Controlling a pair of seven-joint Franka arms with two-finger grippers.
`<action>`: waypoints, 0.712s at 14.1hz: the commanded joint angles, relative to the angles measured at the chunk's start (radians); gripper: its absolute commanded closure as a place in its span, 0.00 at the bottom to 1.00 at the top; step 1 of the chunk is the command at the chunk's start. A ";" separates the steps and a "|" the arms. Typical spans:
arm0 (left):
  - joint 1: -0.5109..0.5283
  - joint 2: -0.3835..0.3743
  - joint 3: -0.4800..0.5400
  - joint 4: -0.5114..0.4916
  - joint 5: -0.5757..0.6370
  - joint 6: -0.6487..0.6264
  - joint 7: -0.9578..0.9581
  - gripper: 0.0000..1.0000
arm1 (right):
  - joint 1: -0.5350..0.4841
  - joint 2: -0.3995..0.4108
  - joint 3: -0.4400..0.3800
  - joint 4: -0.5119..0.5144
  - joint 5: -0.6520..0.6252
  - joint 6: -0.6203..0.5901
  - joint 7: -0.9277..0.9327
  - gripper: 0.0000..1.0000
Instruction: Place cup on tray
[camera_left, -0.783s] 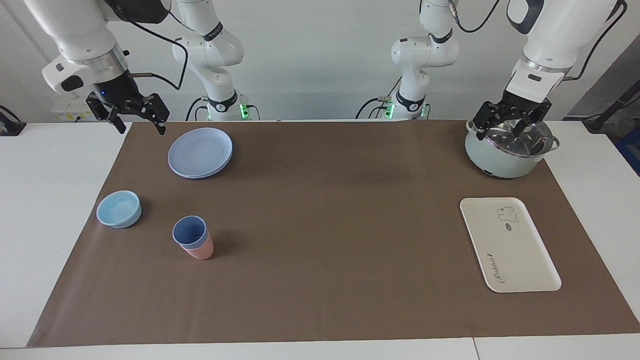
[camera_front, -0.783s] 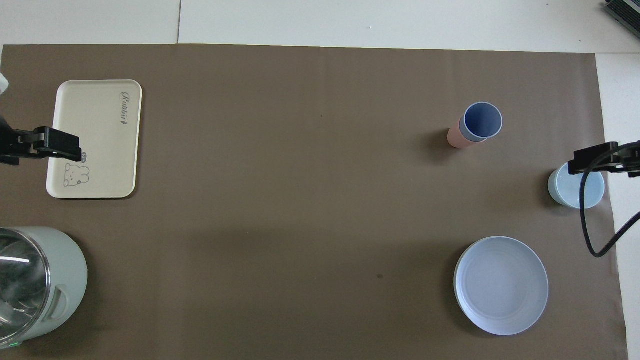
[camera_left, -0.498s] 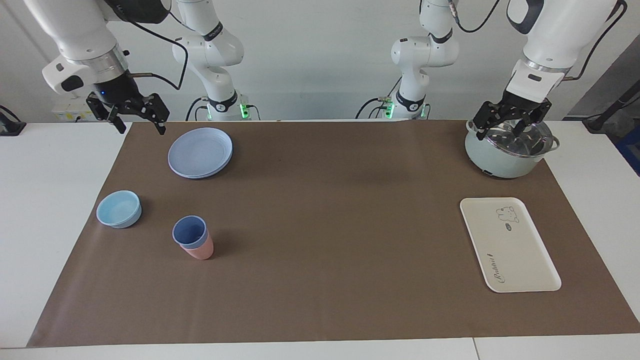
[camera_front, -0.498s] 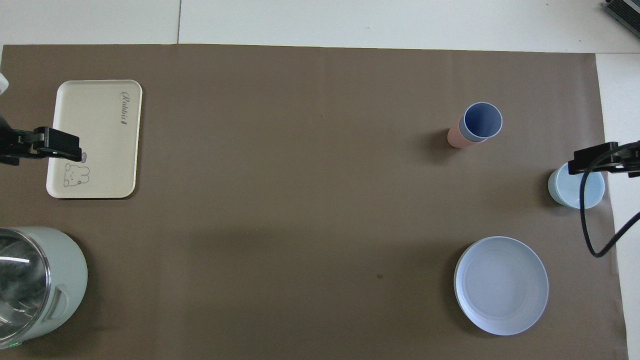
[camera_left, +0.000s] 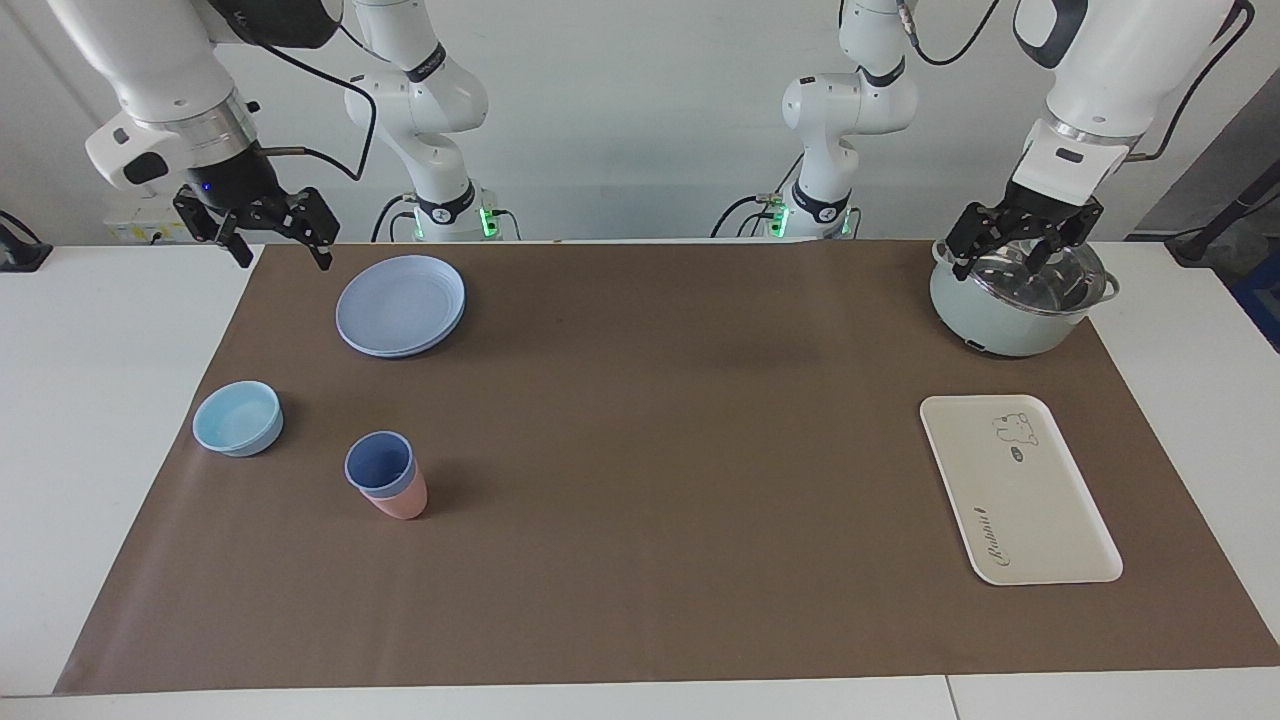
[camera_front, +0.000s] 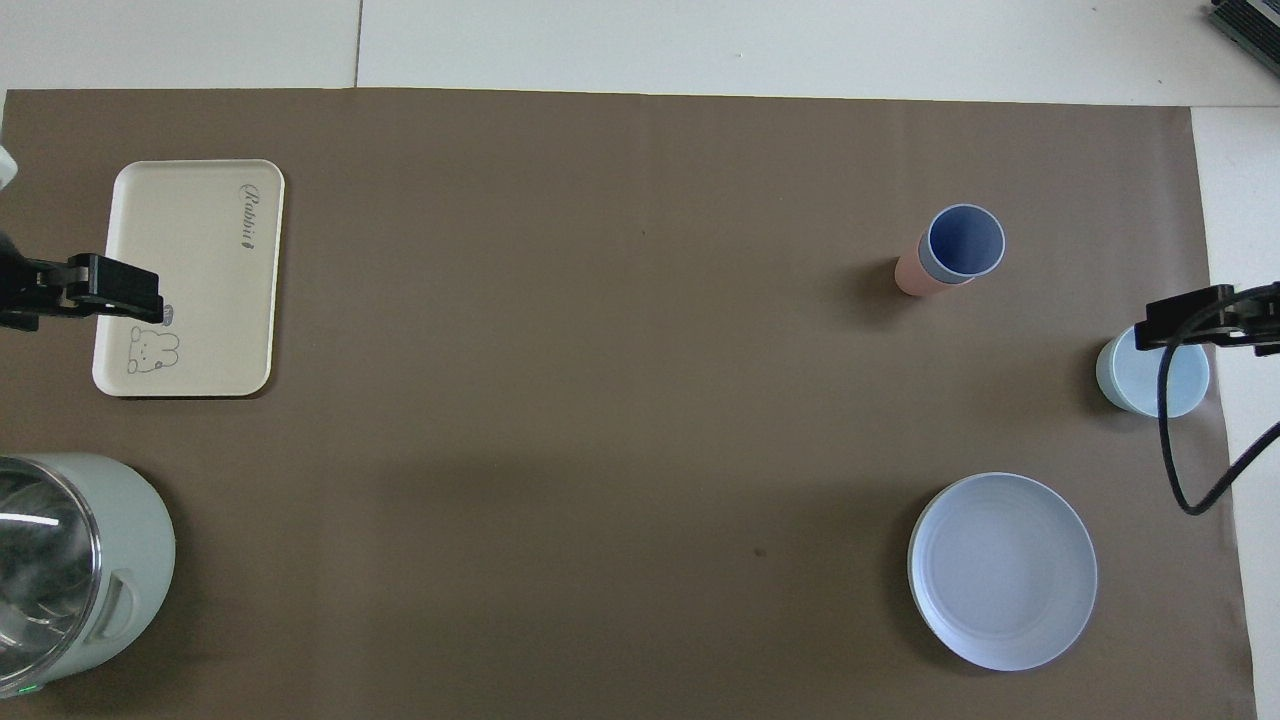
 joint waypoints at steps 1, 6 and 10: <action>0.009 -0.024 -0.006 -0.029 0.012 -0.001 0.008 0.00 | 0.002 -0.016 0.004 -0.018 -0.006 -0.009 0.006 0.00; 0.009 -0.025 -0.006 -0.029 0.012 -0.001 0.008 0.00 | 0.019 -0.024 0.004 -0.032 -0.003 -0.008 0.003 0.00; 0.009 -0.024 -0.006 -0.029 0.012 -0.001 0.008 0.00 | 0.005 -0.059 -0.001 -0.119 0.119 0.069 -0.035 0.00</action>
